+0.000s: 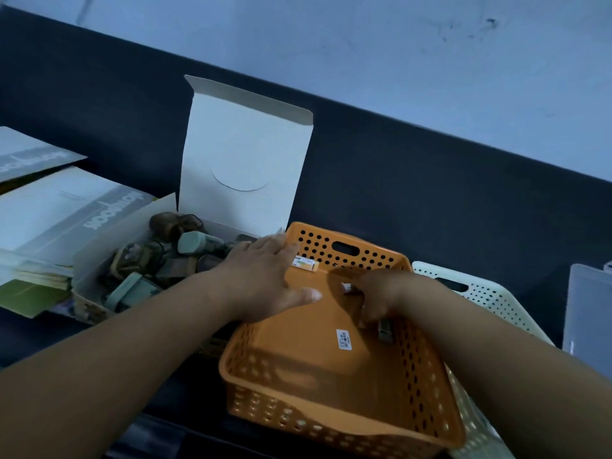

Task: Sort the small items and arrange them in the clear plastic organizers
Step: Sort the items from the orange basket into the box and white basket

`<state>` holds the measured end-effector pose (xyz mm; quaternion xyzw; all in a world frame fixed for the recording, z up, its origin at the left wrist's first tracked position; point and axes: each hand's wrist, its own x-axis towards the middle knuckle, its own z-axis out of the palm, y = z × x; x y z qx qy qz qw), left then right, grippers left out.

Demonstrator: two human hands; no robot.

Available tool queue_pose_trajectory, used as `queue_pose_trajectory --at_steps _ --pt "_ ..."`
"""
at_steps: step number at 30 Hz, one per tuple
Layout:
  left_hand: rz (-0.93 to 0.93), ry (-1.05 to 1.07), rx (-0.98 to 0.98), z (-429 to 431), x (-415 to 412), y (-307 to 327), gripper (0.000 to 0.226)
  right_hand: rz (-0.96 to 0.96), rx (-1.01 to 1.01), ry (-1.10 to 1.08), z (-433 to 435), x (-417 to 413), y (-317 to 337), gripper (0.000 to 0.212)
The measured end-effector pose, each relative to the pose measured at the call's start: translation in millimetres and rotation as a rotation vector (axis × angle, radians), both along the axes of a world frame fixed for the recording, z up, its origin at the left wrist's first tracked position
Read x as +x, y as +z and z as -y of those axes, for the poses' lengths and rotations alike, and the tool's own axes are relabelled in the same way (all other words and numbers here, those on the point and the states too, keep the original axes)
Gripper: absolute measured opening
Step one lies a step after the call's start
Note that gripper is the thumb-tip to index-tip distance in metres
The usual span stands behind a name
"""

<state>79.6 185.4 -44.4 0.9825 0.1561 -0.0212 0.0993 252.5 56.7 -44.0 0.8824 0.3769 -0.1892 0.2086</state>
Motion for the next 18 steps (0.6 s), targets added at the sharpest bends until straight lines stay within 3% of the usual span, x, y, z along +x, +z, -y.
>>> queue_pose_trajectory --at_steps 6,10,14,18 --pt "0.004 -0.001 0.005 -1 -2 -1 0.093 -0.142 -0.08 0.091 8 -11 17 0.082" --pt "0.0 0.002 0.001 -1 -1 -1 0.092 -0.033 -0.198 0.196 17 -19 15 0.09" --pt "-0.005 0.007 0.004 -1 1 -2 0.093 0.007 -0.07 0.259 21 -16 10 0.068" --pt "-0.011 0.013 0.01 1 0 0 0.091 -0.153 0.134 0.198 24 -11 10 0.054"
